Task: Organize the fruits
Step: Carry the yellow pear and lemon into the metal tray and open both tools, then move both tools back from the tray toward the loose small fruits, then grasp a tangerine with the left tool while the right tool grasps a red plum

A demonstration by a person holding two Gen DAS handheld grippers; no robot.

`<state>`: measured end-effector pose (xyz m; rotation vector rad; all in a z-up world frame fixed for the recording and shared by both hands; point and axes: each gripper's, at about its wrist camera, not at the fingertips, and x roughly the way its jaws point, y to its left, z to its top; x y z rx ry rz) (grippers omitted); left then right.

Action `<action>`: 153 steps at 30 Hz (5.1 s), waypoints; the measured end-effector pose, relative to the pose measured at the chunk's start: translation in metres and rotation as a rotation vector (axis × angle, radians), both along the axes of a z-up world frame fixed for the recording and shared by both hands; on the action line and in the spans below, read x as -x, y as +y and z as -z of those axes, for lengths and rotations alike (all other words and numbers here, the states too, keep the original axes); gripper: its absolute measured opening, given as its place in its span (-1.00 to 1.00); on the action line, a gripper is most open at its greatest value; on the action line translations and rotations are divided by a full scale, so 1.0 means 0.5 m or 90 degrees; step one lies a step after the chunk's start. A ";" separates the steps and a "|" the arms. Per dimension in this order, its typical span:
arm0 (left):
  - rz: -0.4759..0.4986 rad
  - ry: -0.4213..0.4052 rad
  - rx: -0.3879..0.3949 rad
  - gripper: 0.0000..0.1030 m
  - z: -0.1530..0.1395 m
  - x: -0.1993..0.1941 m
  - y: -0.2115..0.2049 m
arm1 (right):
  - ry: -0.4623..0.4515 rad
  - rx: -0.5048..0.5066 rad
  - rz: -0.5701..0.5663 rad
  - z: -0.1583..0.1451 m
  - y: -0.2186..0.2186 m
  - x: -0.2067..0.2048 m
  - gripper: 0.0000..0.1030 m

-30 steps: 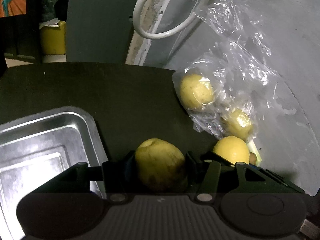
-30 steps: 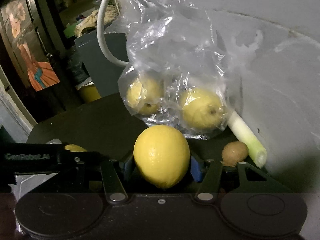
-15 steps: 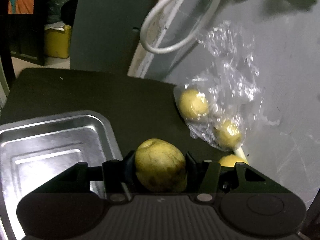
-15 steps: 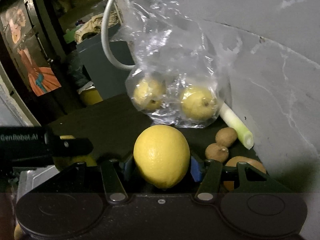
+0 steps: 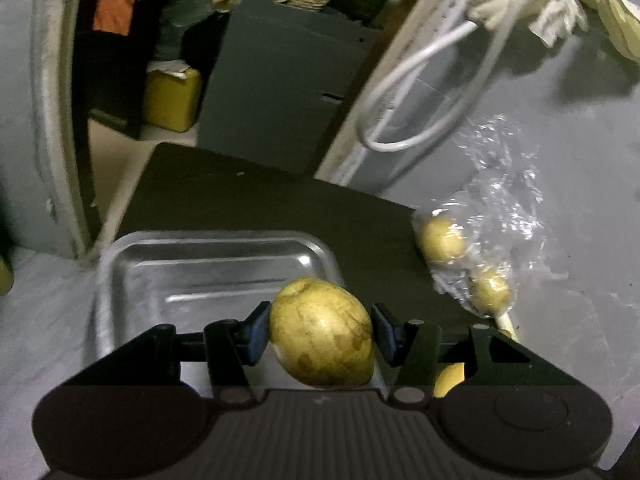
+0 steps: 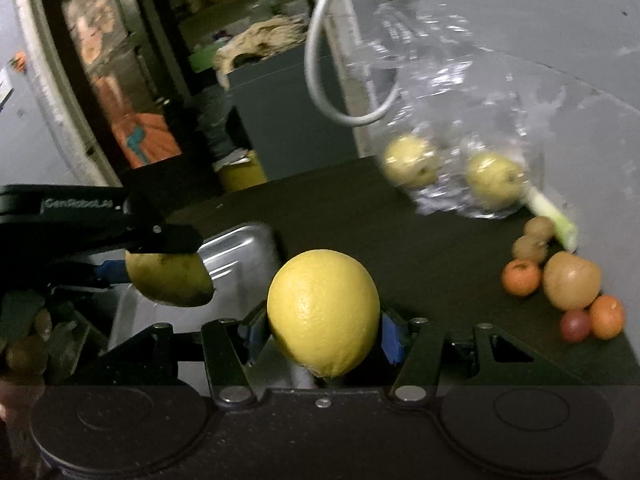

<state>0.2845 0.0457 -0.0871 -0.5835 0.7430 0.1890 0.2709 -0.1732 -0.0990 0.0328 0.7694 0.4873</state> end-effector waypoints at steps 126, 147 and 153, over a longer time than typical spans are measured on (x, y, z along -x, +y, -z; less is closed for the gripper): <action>0.097 0.139 -0.105 0.99 -0.044 0.270 -0.221 | -0.144 0.194 0.192 -0.119 -0.212 0.295 0.99; 0.095 0.173 -0.154 0.99 -0.001 0.045 -0.307 | -0.019 0.166 0.194 -0.002 -0.262 0.084 0.99; 0.116 0.170 -0.158 0.99 0.012 -0.011 -0.322 | -0.016 0.166 0.188 0.021 -0.257 0.060 0.99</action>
